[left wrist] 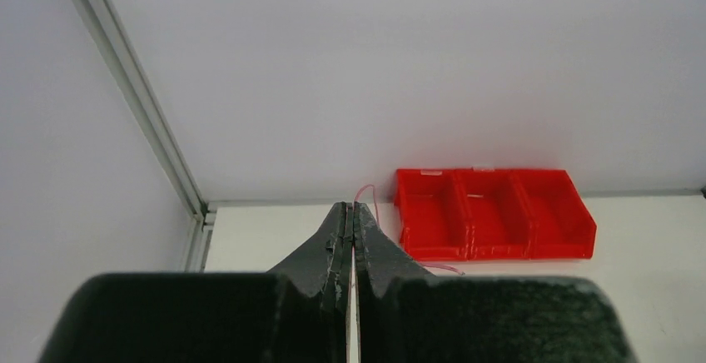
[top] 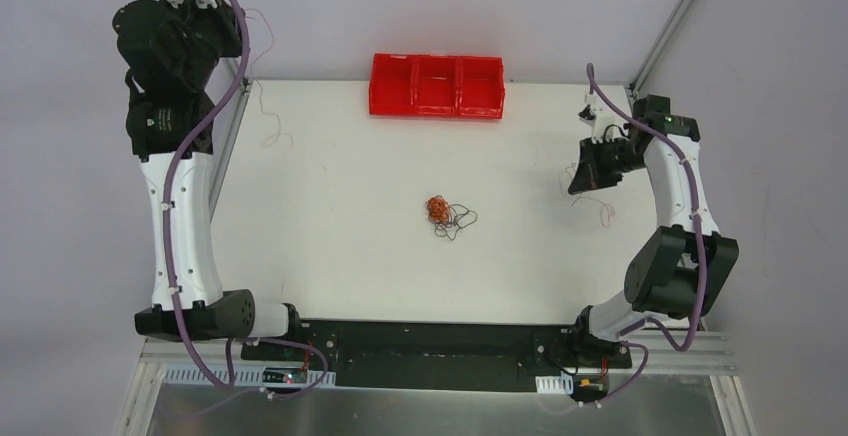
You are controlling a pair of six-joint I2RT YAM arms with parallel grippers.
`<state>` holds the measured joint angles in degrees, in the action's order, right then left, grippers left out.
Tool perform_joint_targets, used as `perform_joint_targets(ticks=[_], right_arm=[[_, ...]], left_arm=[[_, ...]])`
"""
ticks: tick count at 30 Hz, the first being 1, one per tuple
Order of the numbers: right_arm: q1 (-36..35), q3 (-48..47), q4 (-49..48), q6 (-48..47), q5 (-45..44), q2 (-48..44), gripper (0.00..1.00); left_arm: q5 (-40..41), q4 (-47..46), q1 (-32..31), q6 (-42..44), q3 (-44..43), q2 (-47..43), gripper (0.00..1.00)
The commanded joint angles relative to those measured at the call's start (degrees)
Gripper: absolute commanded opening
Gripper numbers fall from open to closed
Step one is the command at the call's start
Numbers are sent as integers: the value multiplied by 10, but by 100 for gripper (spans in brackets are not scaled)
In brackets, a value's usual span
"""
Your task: Untangle the cables
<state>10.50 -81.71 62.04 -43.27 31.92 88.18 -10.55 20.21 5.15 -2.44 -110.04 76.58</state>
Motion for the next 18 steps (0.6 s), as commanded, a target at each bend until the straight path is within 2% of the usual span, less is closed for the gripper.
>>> perform_joint_targets(ticks=[1,7,11,18], right_arm=[[-15,2,58,-8,59,-4,0],[-21,6,48,19,91,-6,0],[-26,0,49,32,113,-10,0],[-38,-27,23,83,163,-17,0]], left_arm=[[-52,-35,9,-12,-8,14,0],[-120,-74,8,-79,-79,84,0],[-181,-137,4,-138,-119,131,0],[-156,-224,-32,-154,-210,222,0]])
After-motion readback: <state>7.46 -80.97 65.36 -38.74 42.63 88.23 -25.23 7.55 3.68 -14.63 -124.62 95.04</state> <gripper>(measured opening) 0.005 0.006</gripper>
